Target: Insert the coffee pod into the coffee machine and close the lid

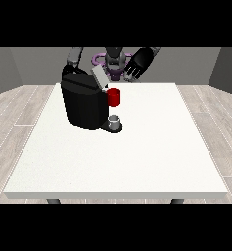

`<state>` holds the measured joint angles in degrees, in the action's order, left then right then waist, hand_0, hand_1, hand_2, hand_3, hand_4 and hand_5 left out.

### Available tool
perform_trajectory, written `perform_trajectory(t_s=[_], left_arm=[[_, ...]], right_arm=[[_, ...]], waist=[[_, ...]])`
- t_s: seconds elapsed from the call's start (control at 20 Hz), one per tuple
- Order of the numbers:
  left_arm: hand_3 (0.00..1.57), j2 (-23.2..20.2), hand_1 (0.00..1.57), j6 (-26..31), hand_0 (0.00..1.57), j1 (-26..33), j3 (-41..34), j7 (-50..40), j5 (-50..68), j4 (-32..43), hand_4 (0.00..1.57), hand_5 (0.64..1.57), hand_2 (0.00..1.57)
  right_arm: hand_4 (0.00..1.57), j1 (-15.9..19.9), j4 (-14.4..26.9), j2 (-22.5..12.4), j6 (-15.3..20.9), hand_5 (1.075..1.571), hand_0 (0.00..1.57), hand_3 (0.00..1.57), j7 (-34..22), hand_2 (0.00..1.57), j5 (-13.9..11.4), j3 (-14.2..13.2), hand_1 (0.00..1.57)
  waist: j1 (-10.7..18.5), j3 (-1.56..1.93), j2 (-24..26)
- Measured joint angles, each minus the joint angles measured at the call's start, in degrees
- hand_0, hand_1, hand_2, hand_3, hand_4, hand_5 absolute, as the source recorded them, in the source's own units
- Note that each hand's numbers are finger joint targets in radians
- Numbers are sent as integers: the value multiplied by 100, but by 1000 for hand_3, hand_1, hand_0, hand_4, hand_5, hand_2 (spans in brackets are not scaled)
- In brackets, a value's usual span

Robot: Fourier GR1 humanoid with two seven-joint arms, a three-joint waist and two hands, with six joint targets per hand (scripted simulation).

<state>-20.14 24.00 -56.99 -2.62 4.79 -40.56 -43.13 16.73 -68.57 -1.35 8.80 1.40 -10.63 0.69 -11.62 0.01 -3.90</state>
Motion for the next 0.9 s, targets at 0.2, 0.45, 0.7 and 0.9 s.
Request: perform_trajectory(t_s=[0.2, 0.45, 0.7, 0.9], left_arm=[[1266, -34, 1174, 82, 1174, -440, -168, -226, 67, 46, 479, 1571, 1254], [1238, -184, 1222, 70, 1222, -821, -288, -371, 28, 150, 475, 1571, 1288], [1245, -404, 1258, 37, 1258, -1066, -373, -267, -15, 255, 494, 1571, 1299], [1227, -458, 1188, 20, 1188, -1166, -395, -202, -47, 357, 471, 1571, 1266]], right_arm=[[0, 131, -109, 46, 96, 1571, 0, 0, 24, 0, -24, 11, 0], [0, 384, -311, -52, 97, 1571, 0, 0, -89, 0, -36, -34, 0], [0, 599, -501, -141, 84, 1571, 0, 0, -129, 0, 36, -155, 0], [60, 719, -578, -206, 63, 1571, 0, 0, -241, 0, 38, -193, 0]], waist=[[-155, 0, -193], [-334, 0, -465], [-505, 0, -810], [-553, -1, -980]])
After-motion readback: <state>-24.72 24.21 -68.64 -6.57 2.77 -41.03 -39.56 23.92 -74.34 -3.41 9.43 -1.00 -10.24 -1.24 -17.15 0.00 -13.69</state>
